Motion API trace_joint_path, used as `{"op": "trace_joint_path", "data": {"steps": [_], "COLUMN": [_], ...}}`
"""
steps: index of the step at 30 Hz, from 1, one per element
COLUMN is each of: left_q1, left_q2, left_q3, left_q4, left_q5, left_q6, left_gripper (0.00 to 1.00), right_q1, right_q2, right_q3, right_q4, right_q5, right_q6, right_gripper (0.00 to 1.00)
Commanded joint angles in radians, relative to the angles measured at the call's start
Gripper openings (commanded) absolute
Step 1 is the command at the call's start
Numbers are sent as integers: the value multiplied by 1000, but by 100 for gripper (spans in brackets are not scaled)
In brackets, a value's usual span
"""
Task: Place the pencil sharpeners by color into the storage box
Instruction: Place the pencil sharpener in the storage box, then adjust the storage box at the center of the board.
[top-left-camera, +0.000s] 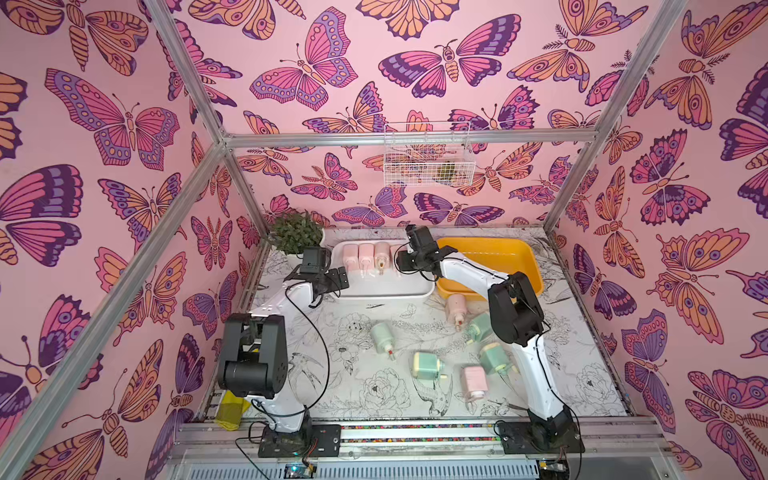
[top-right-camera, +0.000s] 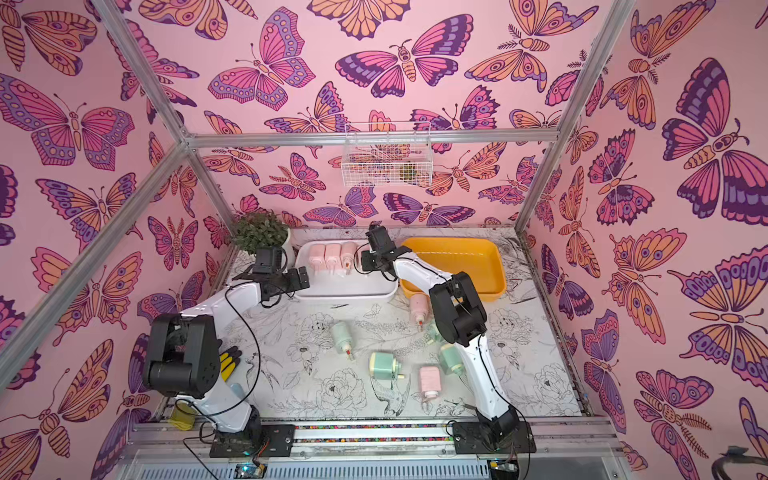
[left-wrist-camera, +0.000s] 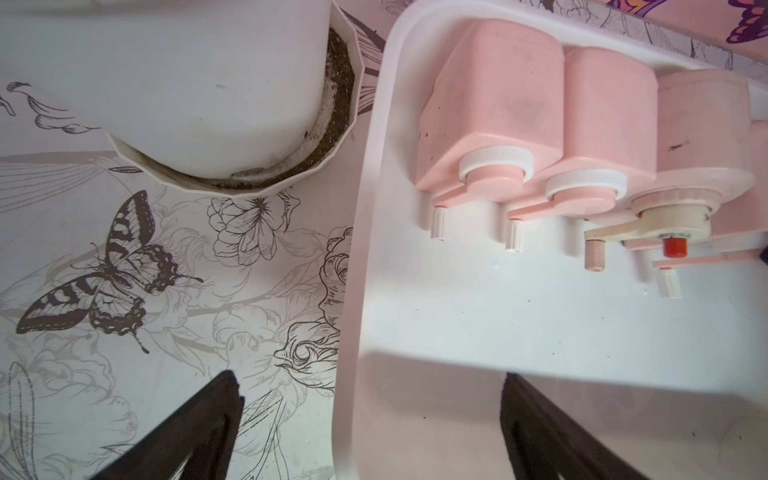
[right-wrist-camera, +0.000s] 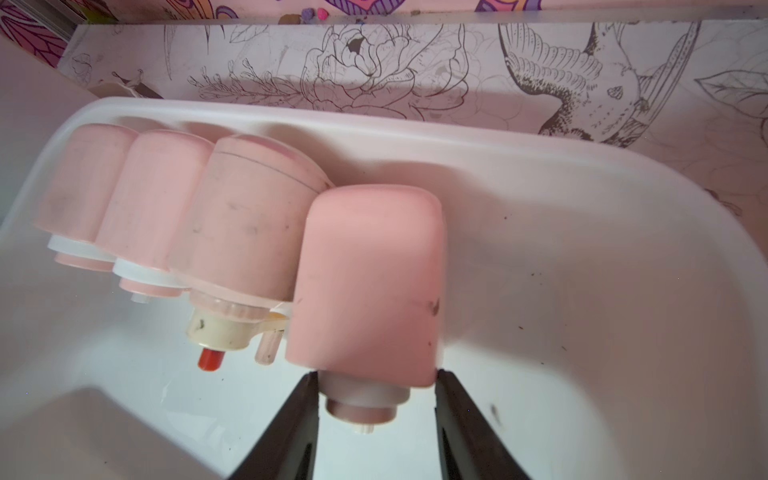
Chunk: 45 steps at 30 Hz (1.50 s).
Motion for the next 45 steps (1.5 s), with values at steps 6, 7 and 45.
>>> {"op": "trace_joint_path", "data": {"steps": [6, 7, 45], "left_q1": [3, 2, 2], "left_q2": [15, 16, 94], "left_q3": [-14, -12, 47], "left_q4": [-24, -24, -147], "left_q5": [-13, -9, 15], "left_q6": [8, 8, 11], "left_gripper": [100, 100, 30], "right_q1": [-2, -2, -2], "right_q2": [42, 44, 11], "right_q3": [29, 28, -135], "right_q4": [41, 48, 232], "right_q5": [-32, -18, 86], "right_q6": [47, 65, -16], "right_gripper": [44, 44, 54]}}
